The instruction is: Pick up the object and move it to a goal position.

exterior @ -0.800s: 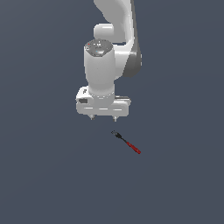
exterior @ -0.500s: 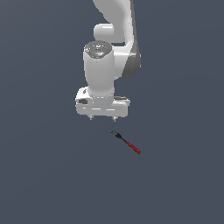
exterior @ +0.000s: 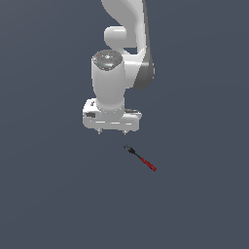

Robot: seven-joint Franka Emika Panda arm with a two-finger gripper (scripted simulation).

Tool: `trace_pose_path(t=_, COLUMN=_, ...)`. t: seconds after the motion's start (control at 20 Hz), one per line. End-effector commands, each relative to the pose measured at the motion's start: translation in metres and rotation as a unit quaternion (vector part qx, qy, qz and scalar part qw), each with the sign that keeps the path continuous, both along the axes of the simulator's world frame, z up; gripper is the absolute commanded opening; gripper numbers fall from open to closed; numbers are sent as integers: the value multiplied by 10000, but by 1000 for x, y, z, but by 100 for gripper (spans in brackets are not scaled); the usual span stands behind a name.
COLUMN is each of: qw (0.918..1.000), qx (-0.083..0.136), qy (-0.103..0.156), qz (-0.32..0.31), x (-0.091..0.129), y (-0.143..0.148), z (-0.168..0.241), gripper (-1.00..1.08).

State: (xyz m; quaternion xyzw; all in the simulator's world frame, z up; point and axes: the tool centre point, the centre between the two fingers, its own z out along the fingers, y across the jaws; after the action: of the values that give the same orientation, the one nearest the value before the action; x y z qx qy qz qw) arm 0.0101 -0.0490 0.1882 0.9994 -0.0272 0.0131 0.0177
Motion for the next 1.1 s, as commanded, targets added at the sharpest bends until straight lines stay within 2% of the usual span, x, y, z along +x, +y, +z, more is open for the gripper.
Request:
trace_pose_path(t=0.0, qw=10000, qx=-3, qy=5, qz=56, x=1, y=2, z=-2, gripper=100)
trace_pose_path(t=0.35, qw=9985, qx=-28, qy=42, qz=543, x=6, y=14, z=-16, gripper=100)
trace_pose_path(t=0.6, qw=9932, qx=-44, qy=86, qz=1158, x=12, y=30, z=-34, gripper=100)
trace_pose_path(t=0.8, qw=9834, qx=-44, qy=128, qz=1812, x=17, y=48, z=-53, gripper=100)
trace_pose_path(t=1.05, qw=9624, qx=-16, qy=172, qz=2710, x=22, y=74, z=-81, gripper=100)
